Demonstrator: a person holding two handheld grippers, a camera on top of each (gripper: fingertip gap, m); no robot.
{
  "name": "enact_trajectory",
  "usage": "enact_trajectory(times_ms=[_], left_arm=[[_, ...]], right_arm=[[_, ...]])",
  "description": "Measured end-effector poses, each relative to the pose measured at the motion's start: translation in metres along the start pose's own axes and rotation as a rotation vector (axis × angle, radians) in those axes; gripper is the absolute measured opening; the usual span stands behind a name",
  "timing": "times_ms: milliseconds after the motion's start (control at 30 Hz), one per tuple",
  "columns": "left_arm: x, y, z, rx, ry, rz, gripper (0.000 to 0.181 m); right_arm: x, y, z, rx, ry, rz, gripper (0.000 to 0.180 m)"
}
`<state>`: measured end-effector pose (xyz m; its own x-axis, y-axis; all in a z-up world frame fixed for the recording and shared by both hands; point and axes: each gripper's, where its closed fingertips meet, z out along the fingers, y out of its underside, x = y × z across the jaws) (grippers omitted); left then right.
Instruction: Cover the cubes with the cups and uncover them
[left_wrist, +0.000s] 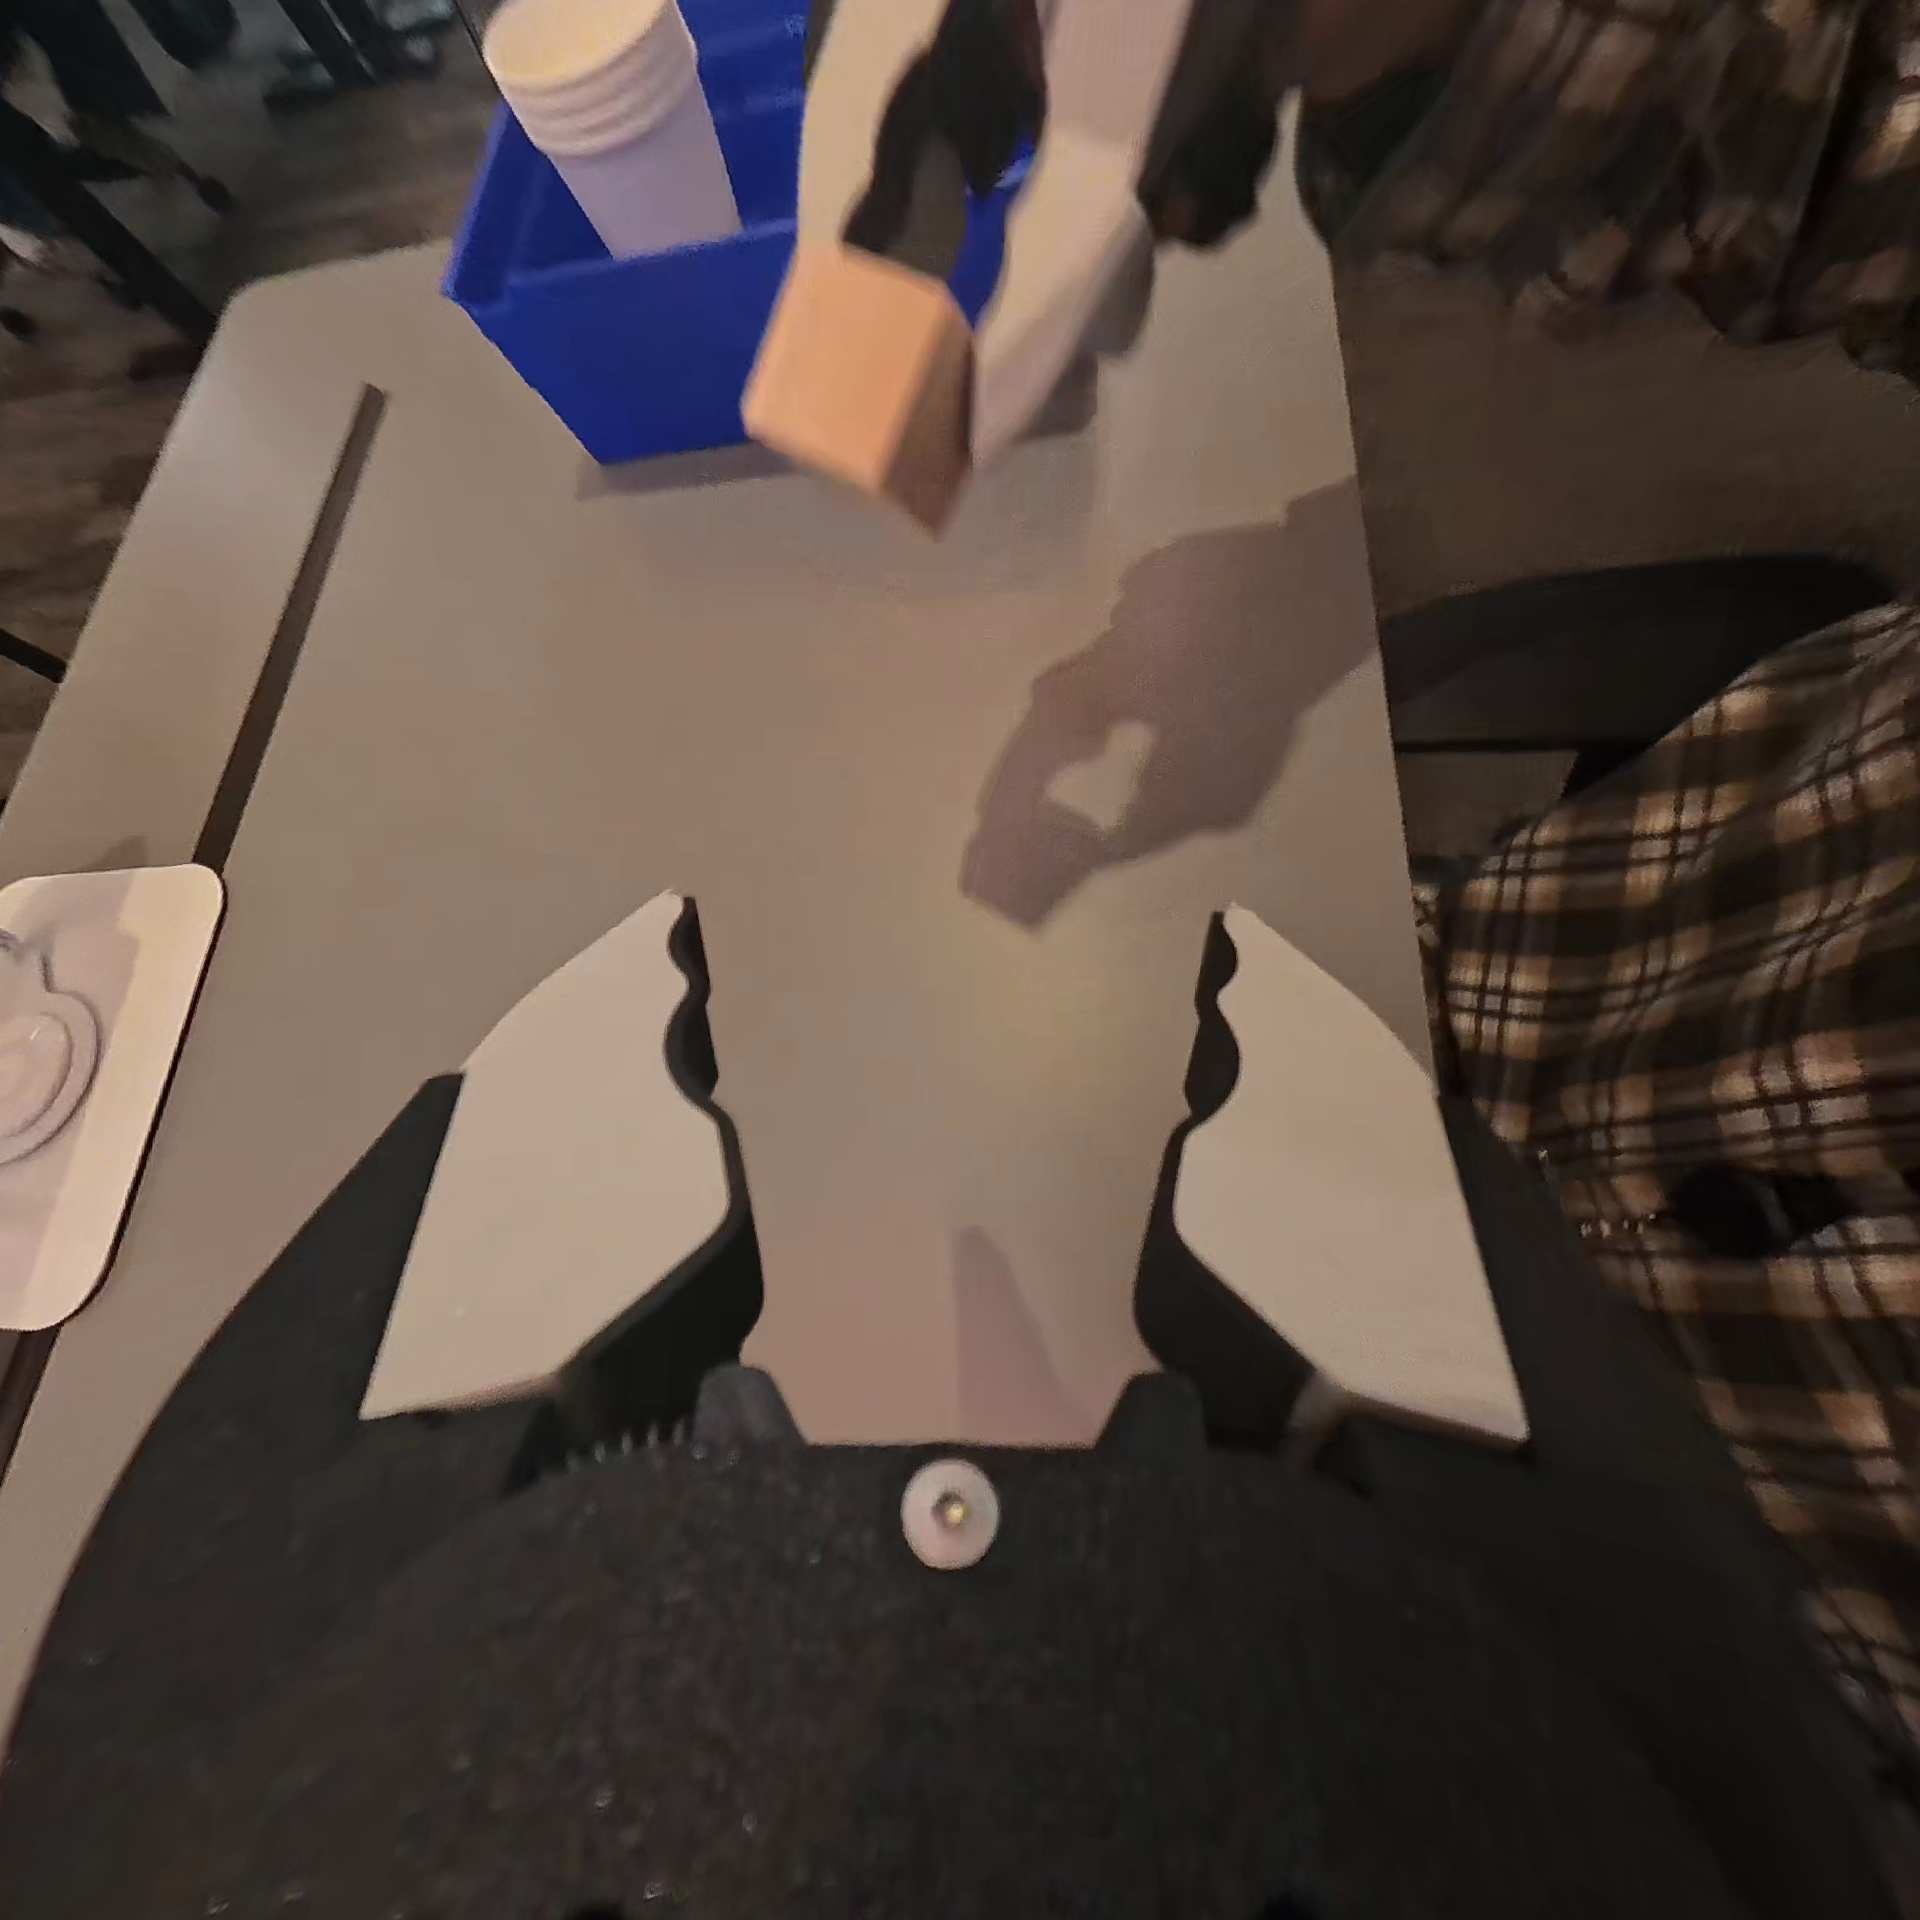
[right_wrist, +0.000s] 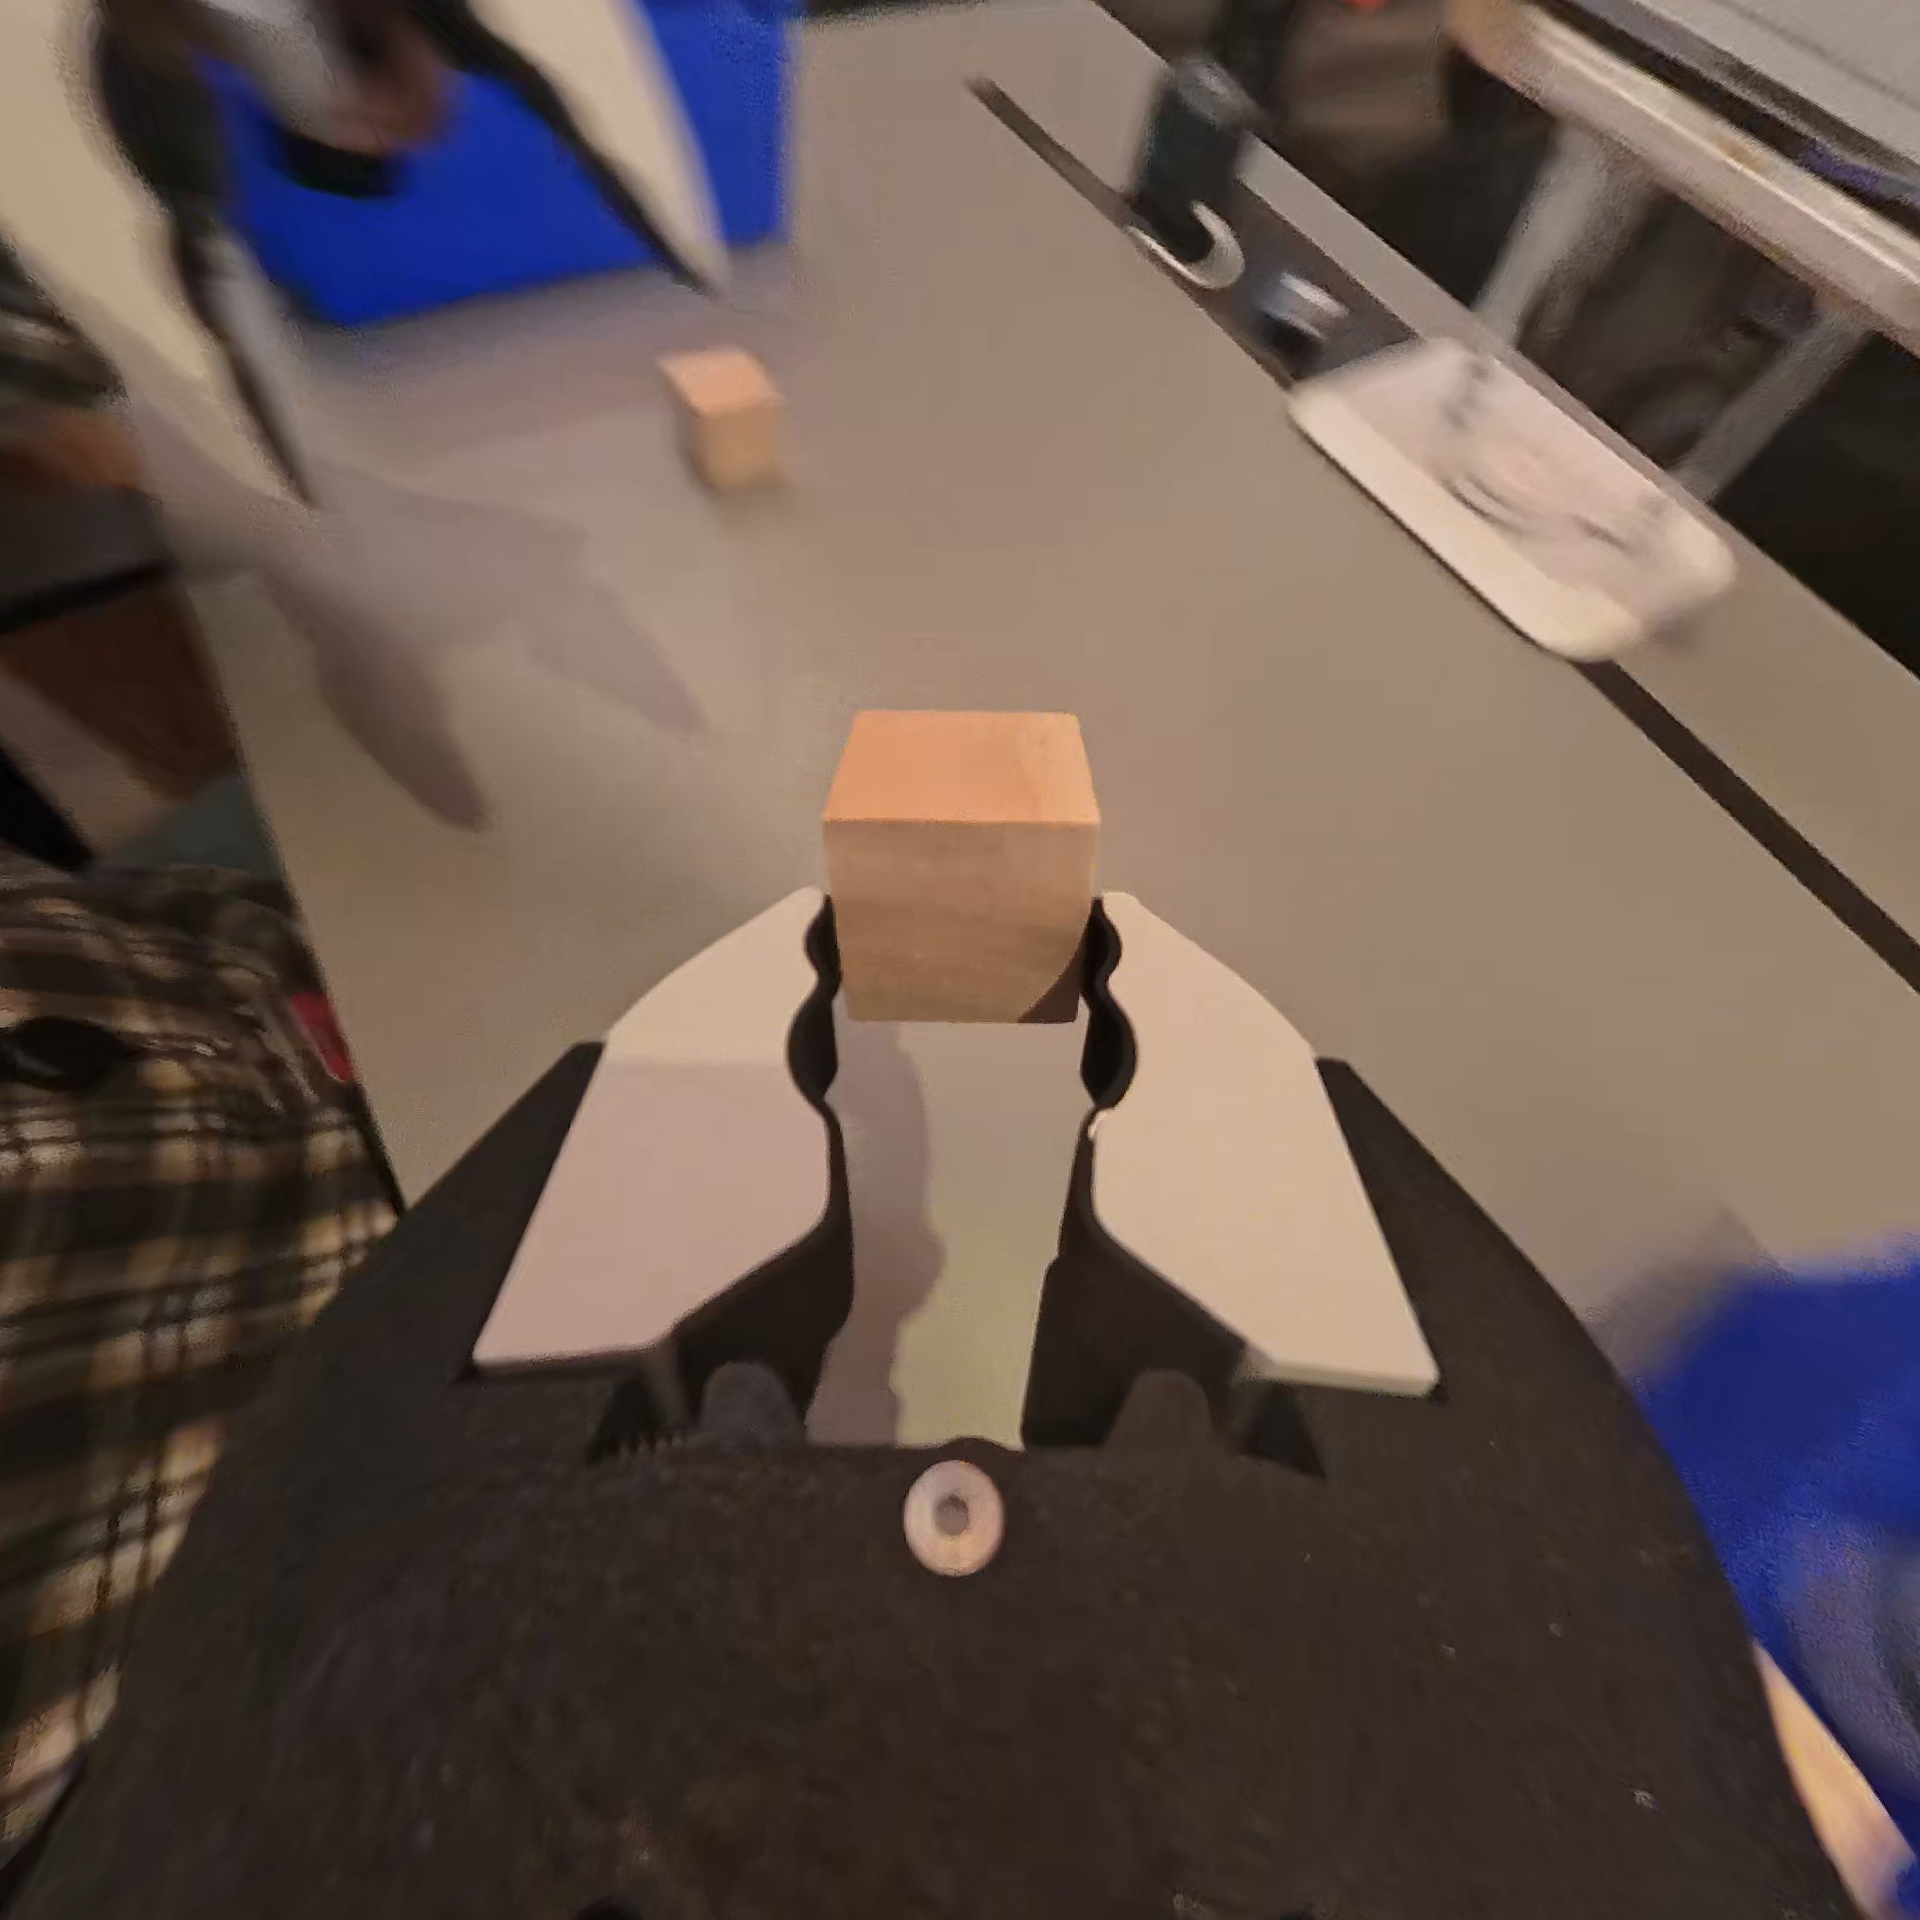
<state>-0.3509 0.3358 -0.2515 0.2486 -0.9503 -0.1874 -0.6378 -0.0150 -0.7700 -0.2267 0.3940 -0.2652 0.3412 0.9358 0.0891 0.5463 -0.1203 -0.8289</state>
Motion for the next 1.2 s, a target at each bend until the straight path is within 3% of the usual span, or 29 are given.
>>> enact_trajectory(times_ms=[167, 267, 433, 633, 1067, 1200], left_arm=[[0.021, 0.009, -0.014, 0.087, -0.039, -0.013, 0.082], [0.030, 0.018, -0.014, 0.088, -0.038, -0.022, 0.079], [0.033, 0.022, -0.017, 0.055, -0.050, -0.008, 0.079], [0.029, 0.025, -0.022, 0.015, -0.073, 0.020, 0.077], [0.028, 0.033, -0.014, -0.014, -0.062, 0.032, 0.076], [0.023, 0.033, -0.023, 0.017, -0.086, 0.002, 0.076]], right_arm=[[0.115, 0.085, -0.118, -0.352, 0.317, 0.330, 0.044], [0.154, 0.148, -0.157, -0.509, 0.391, 0.605, 0.044], [0.172, 0.227, -0.160, -0.696, 0.394, 0.813, 0.044], [0.177, 0.273, -0.153, -0.813, 0.412, 0.903, 0.044], [0.180, 0.298, -0.141, -0.947, 0.411, 0.920, 0.045], [0.183, 0.294, -0.147, -0.967, 0.452, 0.855, 0.079]])
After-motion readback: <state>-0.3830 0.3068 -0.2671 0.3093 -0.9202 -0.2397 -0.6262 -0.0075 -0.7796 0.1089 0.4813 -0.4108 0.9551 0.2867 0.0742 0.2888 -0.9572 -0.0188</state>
